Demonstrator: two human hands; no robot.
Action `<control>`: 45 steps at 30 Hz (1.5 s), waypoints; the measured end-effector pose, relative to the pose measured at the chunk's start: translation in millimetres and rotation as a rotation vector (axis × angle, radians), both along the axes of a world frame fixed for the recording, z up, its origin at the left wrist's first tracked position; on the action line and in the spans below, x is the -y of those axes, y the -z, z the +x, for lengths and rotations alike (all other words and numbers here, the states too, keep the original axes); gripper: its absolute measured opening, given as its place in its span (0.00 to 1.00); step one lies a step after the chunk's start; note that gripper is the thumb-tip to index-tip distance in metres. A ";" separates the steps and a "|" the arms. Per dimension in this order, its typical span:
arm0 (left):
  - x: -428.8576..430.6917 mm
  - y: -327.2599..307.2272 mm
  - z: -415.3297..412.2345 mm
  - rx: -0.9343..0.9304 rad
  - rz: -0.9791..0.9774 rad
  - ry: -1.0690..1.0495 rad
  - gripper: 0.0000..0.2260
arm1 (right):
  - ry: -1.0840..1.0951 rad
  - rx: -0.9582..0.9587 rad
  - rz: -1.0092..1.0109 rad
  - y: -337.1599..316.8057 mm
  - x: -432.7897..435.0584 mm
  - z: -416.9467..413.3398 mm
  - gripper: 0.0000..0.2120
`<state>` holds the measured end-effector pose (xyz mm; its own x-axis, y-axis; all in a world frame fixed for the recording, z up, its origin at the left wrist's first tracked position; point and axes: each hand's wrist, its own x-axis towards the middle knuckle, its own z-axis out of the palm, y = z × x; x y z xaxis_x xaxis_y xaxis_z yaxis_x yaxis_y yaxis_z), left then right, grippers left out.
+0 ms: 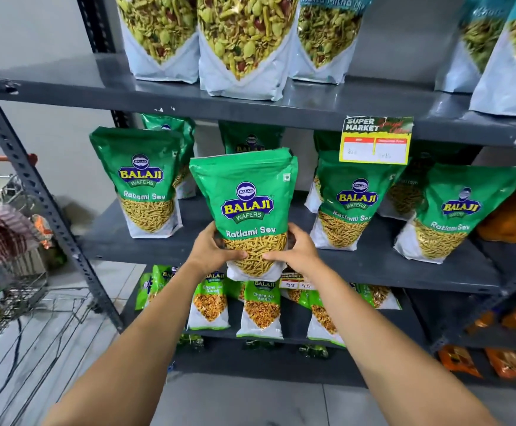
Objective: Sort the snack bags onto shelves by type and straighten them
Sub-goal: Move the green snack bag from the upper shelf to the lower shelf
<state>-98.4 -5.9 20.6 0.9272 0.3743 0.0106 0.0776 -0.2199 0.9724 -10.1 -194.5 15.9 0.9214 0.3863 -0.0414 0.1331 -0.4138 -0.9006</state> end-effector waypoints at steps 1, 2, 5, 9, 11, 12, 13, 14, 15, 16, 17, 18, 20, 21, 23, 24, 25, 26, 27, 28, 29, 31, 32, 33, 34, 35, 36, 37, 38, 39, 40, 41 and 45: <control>-3.7 0.8 6.6 0.000 0.012 -0.002 0.29 | 0.009 0.004 -0.005 0.2 -3.5 4.6 0.39; -6.7 1.9 13.0 -0.001 0.025 -0.008 0.29 | 0.016 0.005 -0.010 2.6 -5.8 10.8 0.38; -15.4 -0.2 32.6 -0.016 0.058 -0.004 0.29 | 0.026 0.002 0.008 7.3 -16.4 30.1 0.37; -25.2 0.6 59.7 -0.011 0.078 -0.019 0.29 | 0.011 -0.004 0.050 17.7 -31.8 58.2 0.39; -29.9 4.3 71.2 -0.005 0.085 -0.031 0.29 | -0.014 -0.012 0.057 21.0 -38.6 72.9 0.39; -32.1 5.3 75.3 -0.005 0.079 -0.036 0.29 | -0.025 -0.012 0.060 22.3 -41.3 79.2 0.39; -34.9 6.8 79.6 -0.003 0.076 -0.038 0.30 | -0.031 -0.011 0.057 23.6 -44.1 84.7 0.38; -37.6 8.5 83.6 0.003 0.079 -0.039 0.30 | -0.037 -0.007 0.059 25.7 -46.7 89.8 0.38; -40.2 10.3 87.2 0.008 0.078 -0.039 0.30 | -0.042 -0.007 0.057 27.3 -48.4 93.4 0.37; -42.6 12.7 90.0 0.019 0.080 -0.040 0.30 | -0.052 -0.004 0.056 28.7 -49.7 96.6 0.37; -44.2 14.2 91.7 0.025 0.083 -0.040 0.30 | -0.058 0.000 0.050 29.4 -50.4 99.2 0.37; -44.9 15.2 92.8 0.031 0.089 -0.033 0.29 | -0.068 0.002 0.047 31.1 -50.7 101.6 0.36; -46.0 17.8 95.9 0.036 0.096 -0.022 0.29 | -0.077 0.004 0.051 33.1 -49.4 104.2 0.37; -47.1 20.0 97.2 0.034 0.100 -0.016 0.29 | -0.078 0.007 0.058 34.3 -48.1 103.9 0.37; -50.1 26.1 96.3 0.022 0.143 0.008 0.32 | -0.068 0.010 0.065 37.2 -45.0 101.6 0.37; -52.4 29.4 94.3 -0.003 0.188 0.032 0.33 | -0.057 0.010 0.065 39.0 -43.9 100.3 0.38; -54.6 33.4 92.1 -0.036 0.231 0.060 0.34 | -0.048 0.008 0.063 40.8 -42.9 99.3 0.39; -56.0 38.1 90.0 -0.063 0.259 0.078 0.35 | -0.038 -0.001 0.061 43.0 -42.4 98.6 0.41; -55.7 41.8 88.1 -0.083 0.259 0.083 0.34 | -0.032 -0.013 0.052 44.6 -42.0 97.4 0.42; -54.2 45.3 87.7 -0.093 0.244 0.074 0.34 | -0.033 -0.028 0.033 46.4 -41.5 96.3 0.43; -52.5 48.1 88.9 -0.096 0.233 0.052 0.33 | -0.040 -0.038 0.008 47.6 -41.2 95.3 0.42; -50.1 50.8 93.0 -0.104 0.227 0.007 0.32 | -0.041 -0.046 -0.015 50.1 -42.2 93.0 0.39; -50.1 51.3 94.7 -0.107 0.226 -0.003 0.31 | -0.032 -0.042 -0.017 51.0 -42.9 92.1 0.38; -51.6 51.6 96.3 -0.109 0.221 -0.005 0.30 | -0.024 -0.032 -0.022 51.0 -43.9 91.7 0.37; -53.4 51.9 97.2 -0.107 0.214 0.001 0.30 | -0.020 -0.019 -0.037 51.2 -45.3 91.9 0.37; -55.2 52.6 97.3 -0.106 0.210 0.006 0.31 | -0.023 -0.007 -0.054 50.7 -45.9 91.9 0.36; -56.2 53.6 97.1 -0.105 0.209 0.008 0.31 | -0.027 0.001 -0.069 50.1 -45.7 92.1 0.36; -55.9 53.5 96.4 -0.101 0.214 0.005 0.31 | -0.036 0.005 -0.079 48.8 -45.0 92.6 0.36; -55.0 54.4 96.0 -0.098 0.221 -0.002 0.31 | -0.051 0.005 -0.085 47.5 -43.4 94.1 0.36; -53.4 54.6 95.9 -0.093 0.234 -0.010 0.32 | -0.072 0.000 -0.089 45.8 -41.2 96.4 0.35; -52.3 55.4 95.9 -0.088 0.245 -0.016 0.32 | -0.094 -0.009 -0.089 44.4 -39.5 98.6 0.35; -51.3 55.7 96.0 -0.088 0.251 -0.022 0.32 | -0.114 -0.013 -0.090 42.9 -38.1 100.3 0.34; -52.6 54.4 97.7 -0.106 0.251 -0.018 0.34 | -0.119 -0.009 -0.093 43.3 -36.7 98.4 0.34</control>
<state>-0.7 46.8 -33.8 0.9215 0.3883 0.0088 0.1816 -0.4508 0.8740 88.3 -157.7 -27.4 0.8690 0.4866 -0.0895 0.1784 -0.4770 -0.8606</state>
